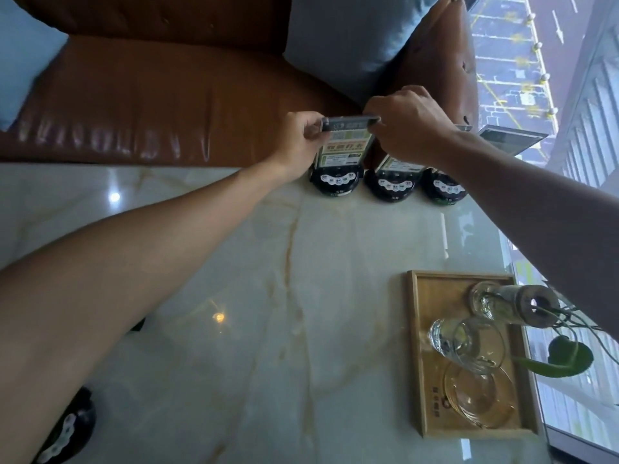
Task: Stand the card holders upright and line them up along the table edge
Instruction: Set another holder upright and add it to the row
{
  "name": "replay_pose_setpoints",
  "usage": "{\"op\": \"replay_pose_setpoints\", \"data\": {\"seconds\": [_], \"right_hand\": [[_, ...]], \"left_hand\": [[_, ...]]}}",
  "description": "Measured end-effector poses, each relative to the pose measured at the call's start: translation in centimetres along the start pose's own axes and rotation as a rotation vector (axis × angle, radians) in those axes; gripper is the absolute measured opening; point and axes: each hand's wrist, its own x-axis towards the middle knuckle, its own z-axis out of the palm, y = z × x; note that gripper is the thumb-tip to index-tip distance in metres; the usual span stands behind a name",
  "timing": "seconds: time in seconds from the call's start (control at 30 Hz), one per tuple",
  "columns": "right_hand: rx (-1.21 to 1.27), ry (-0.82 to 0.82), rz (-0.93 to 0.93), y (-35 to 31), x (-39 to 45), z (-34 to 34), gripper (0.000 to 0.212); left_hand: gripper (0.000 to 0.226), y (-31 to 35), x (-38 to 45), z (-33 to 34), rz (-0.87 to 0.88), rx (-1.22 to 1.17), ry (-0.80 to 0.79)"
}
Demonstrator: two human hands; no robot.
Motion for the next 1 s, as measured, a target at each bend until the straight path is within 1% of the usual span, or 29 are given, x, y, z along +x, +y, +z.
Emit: {"op": "replay_pose_setpoints", "data": {"seconds": [0.23,0.4,0.6,1.0], "right_hand": [[0.033,0.004,0.009,0.5,-0.5,0.2,0.024],[0.024,0.005,-0.009,0.5,-0.9,0.6,0.022],[0.027,0.021,0.001,1.2,-1.3,0.5,0.020],[0.091,0.010,0.042,0.5,-1.8,0.3,0.025]], "left_hand": [[0.011,-0.3,0.2,0.1,0.013,0.035,-0.026],[0.010,-0.4,-0.3,0.3,0.013,0.003,-0.005],[0.010,-0.1,-0.3,0.8,0.023,0.023,-0.026],[0.011,-1.1,-0.2,1.1,0.025,-0.021,-0.051]]}}
